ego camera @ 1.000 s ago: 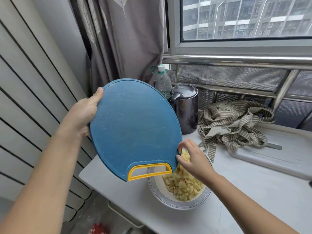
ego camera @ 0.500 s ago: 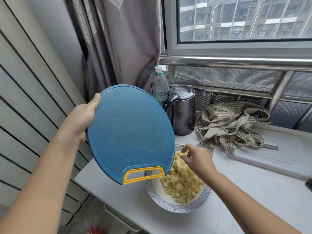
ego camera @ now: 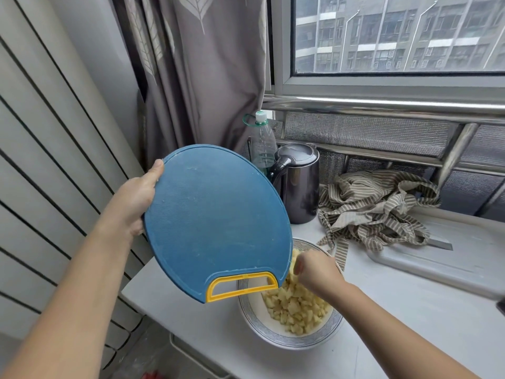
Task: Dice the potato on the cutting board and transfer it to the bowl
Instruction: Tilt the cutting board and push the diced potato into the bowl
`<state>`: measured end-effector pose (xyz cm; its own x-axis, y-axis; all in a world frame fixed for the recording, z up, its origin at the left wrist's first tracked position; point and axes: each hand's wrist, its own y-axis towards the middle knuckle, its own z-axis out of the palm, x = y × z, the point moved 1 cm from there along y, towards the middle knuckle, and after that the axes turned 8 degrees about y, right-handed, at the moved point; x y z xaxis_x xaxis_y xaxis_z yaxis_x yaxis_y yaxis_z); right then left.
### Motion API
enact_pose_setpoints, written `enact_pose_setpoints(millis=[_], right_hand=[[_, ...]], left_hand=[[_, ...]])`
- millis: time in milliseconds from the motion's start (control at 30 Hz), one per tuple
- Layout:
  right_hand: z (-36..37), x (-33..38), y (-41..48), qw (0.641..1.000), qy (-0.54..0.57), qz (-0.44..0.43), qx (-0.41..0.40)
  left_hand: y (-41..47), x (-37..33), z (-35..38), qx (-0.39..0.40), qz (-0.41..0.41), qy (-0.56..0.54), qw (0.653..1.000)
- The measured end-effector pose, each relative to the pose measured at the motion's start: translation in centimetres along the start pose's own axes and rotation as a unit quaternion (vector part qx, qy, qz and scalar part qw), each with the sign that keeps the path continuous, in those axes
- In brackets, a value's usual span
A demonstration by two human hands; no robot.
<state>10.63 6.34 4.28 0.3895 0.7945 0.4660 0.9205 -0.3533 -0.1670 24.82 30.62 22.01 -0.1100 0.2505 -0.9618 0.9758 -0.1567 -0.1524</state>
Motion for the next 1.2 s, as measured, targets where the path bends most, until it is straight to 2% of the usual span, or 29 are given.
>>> enact_pose_setpoints(millis=[233, 333, 433, 667, 867, 1033, 1200], right_hand=[[-0.2, -0.6, 0.0, 0.993, 0.016, 0.005, -0.12], [-1.1, -0.2, -0.4, 0.994, 0.013, -0.007, -0.11], [-1.6, -0.6, -1.1, 0.996, 0.019, -0.019, -0.083], [-3.8, -3.1, -3.9, 0.981, 0.165, 0.021, -0.103], [-5.5, -4.5, -5.4, 0.967, 0.187, 0.005, -0.172], [-8.1, -6.9, -7.1, 0.959, 0.21, 0.01, -0.188], [-11.6, -12.8, -10.5, 0.949, 0.216, 0.059, -0.223]], left_hand=[[0.0, 0.2, -1.2, -0.006, 0.031, -0.021, 0.999], [0.0, 0.9, -1.4, -0.005, 0.021, -0.006, 1.0], [0.2, 1.9, -1.5, 0.007, 0.011, -0.036, 0.999], [0.1, 2.7, -0.2, 0.054, -0.035, -0.062, 0.996], [-1.3, 2.4, 2.4, 0.088, -0.043, -0.057, 0.994], [-2.7, 1.5, 4.7, 0.118, -0.039, -0.035, 0.992], [-5.6, 0.9, 10.5, 0.143, -0.026, 0.022, 0.989]])
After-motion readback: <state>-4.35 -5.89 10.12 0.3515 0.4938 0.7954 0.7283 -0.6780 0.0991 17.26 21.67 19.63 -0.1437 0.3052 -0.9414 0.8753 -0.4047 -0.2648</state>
